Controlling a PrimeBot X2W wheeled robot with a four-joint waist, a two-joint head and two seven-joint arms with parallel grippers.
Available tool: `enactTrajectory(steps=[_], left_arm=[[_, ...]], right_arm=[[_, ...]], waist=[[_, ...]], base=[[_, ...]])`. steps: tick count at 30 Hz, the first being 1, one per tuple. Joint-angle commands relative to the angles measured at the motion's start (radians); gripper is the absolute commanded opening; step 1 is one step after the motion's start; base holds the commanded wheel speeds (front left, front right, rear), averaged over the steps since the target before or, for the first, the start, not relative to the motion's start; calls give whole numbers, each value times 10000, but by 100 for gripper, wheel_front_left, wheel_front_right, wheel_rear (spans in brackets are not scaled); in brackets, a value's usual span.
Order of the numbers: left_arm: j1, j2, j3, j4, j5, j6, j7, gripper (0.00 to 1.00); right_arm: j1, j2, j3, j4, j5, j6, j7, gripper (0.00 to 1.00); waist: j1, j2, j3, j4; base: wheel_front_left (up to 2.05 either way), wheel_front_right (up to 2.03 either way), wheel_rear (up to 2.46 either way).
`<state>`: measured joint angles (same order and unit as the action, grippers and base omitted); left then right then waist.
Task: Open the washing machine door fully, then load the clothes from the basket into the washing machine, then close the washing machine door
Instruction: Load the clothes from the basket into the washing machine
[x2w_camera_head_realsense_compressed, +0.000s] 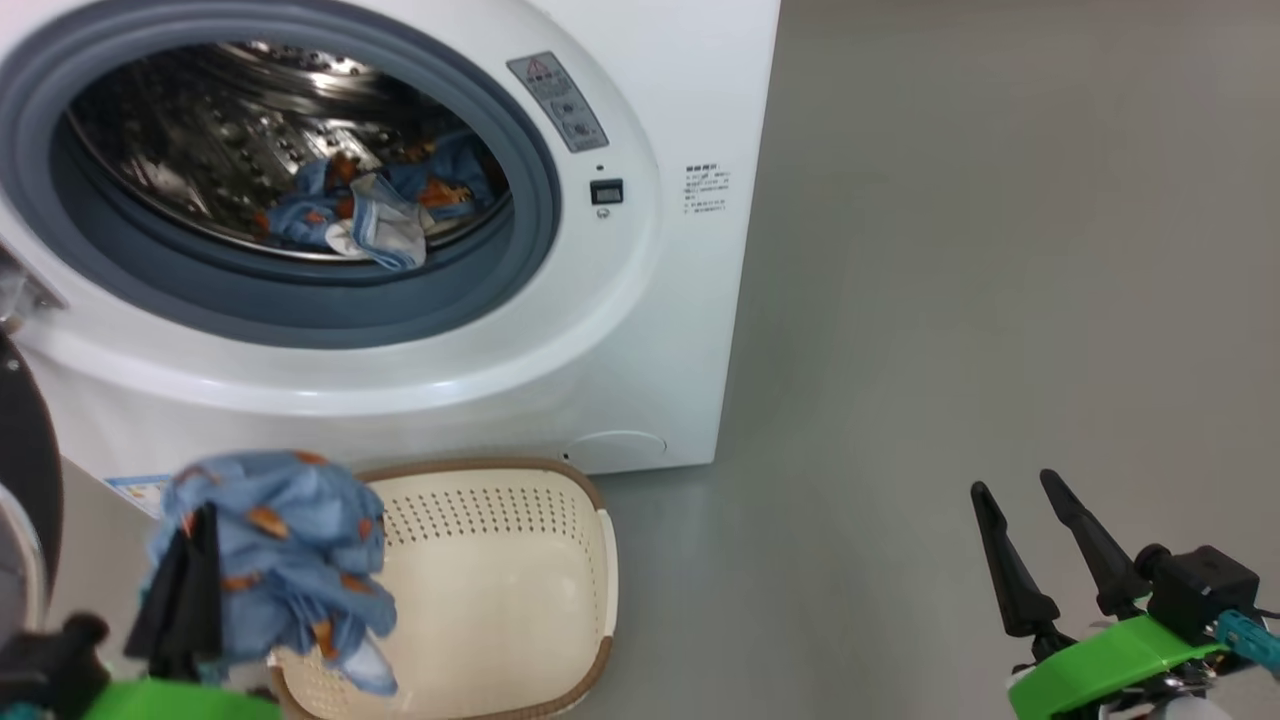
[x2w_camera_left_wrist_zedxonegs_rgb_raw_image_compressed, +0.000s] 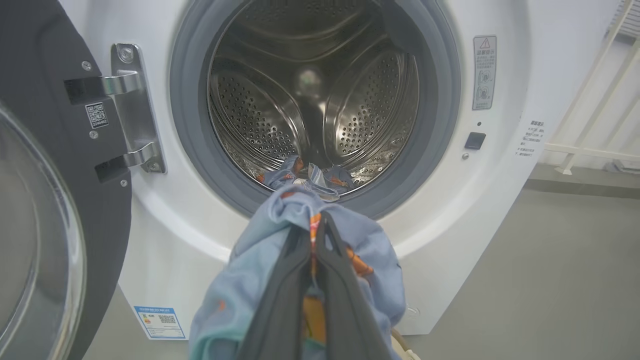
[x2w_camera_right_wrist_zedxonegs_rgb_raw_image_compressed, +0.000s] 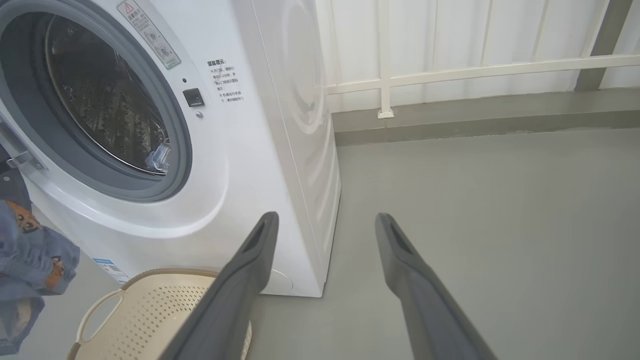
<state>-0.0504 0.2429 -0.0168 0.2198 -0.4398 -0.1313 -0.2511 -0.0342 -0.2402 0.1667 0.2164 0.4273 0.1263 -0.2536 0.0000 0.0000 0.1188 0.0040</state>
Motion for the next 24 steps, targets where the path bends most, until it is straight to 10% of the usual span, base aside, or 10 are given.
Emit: enactTrajectory(steps=[1,24], left_arm=[[-764,371,427,-139,-58,6,-107,0],[-8393,2465,-690,4115,-831,6,-83,0]], right_arm=[[-421,-88,236,-263,-127,44,-82,100],[-2639,955,708,-295,-538,44,-82,100]], waist=[[0,0,488,-132],[0,0,3814,-1418]], base=[[0,0,0],[0,0,0]])
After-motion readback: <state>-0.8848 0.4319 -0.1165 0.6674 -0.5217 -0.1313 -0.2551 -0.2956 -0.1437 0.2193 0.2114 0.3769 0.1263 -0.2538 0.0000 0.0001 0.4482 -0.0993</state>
